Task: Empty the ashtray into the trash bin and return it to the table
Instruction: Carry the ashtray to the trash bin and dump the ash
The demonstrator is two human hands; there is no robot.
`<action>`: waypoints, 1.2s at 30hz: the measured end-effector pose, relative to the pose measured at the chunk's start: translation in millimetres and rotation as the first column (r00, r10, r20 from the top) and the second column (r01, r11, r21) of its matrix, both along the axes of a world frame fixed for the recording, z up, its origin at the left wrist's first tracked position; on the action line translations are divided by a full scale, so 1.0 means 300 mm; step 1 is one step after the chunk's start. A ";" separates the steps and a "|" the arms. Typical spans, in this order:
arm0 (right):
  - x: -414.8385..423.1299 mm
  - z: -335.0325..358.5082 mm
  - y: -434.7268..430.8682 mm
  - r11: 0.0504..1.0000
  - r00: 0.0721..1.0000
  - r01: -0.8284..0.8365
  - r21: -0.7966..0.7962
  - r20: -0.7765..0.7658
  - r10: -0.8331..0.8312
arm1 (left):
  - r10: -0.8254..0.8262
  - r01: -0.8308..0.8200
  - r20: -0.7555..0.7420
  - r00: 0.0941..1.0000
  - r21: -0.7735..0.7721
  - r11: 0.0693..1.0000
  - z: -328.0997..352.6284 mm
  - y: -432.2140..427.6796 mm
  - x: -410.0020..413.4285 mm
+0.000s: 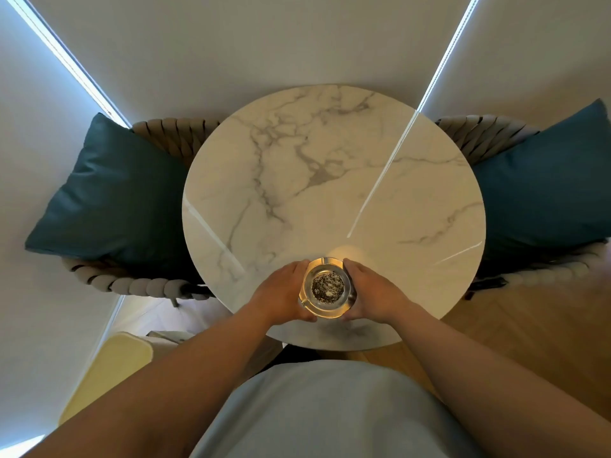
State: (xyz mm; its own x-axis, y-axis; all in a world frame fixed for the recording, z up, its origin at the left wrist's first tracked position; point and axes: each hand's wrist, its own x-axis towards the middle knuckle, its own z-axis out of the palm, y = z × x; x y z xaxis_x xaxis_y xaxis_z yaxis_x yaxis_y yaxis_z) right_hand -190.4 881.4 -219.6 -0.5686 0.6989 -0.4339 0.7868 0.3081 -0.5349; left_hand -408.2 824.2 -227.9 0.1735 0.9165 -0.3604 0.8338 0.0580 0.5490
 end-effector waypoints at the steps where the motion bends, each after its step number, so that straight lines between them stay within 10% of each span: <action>1: 0.015 0.006 -0.016 1.000 1.000 -0.014 0.006 0.003 0.014 | 0.013 -0.013 0.006 1.000 0.004 1.000 0.003 -0.026 0.020; 17: 0.147 0.034 -0.295 0.948 0.949 -0.315 0.036 0.028 0.314 | 0.295 -0.296 0.029 0.955 0.036 0.955 0.032 -0.511 0.243; 36: -0.355 0.072 -0.580 0.674 0.676 -0.737 0.048 0.082 0.733 | 0.719 -0.717 0.019 0.694 0.099 0.690 0.022 -1.048 0.011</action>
State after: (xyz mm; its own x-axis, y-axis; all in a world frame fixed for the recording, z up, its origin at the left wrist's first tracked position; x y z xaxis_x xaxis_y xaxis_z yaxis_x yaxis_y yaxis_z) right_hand -296.9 707.3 -198.1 -0.8905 0.0945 -0.4451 0.3152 0.8336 -0.4536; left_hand -405.0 509.7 -221.1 -0.5579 0.7867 -0.2641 0.5691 0.5944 0.5682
